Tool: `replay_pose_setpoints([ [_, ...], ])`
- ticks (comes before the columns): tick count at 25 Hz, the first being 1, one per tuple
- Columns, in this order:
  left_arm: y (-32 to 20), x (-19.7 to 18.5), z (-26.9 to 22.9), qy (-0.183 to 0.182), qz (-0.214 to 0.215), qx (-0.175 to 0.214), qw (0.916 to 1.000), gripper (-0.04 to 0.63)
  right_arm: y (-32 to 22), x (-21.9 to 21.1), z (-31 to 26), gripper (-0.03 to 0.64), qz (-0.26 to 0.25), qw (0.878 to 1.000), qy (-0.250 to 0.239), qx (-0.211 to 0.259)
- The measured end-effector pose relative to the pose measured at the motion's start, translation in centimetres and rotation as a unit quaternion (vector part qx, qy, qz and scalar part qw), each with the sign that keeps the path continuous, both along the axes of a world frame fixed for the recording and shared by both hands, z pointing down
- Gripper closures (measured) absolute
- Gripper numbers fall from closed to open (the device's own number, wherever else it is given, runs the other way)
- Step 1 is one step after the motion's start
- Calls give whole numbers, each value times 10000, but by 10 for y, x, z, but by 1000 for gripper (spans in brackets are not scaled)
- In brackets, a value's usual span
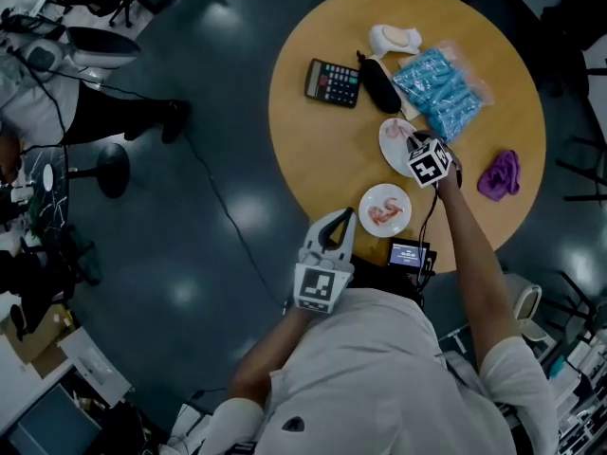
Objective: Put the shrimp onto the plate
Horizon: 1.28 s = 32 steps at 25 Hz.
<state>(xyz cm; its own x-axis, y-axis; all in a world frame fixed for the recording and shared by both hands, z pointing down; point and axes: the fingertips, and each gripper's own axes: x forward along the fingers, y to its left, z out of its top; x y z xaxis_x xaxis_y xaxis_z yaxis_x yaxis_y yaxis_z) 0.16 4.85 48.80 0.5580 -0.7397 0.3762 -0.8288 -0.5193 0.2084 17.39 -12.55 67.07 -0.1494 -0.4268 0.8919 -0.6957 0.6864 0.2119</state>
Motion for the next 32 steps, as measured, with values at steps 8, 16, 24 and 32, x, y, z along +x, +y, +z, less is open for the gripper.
replay_pose_setpoints([
  [8, -15, -14, 2, -5, -199, -65, 9998, 588, -20, -13, 22, 540, -23, 9992, 183, -365],
  [16, -20, -13, 4, 6, -182, -83, 9998, 588, -13, -13, 32, 548, -212, 9968, 323, -697],
  [24, -17, -6, 1, 9, -88, 29, 10000, 588, 22, -13, -16, 551, -310, 9984, -261, -396],
  [32, -6, 12, 1, 17, 105, 40, 9999, 588, 187, -70, -4, 551, -2300, 9659, -437, -1105],
])
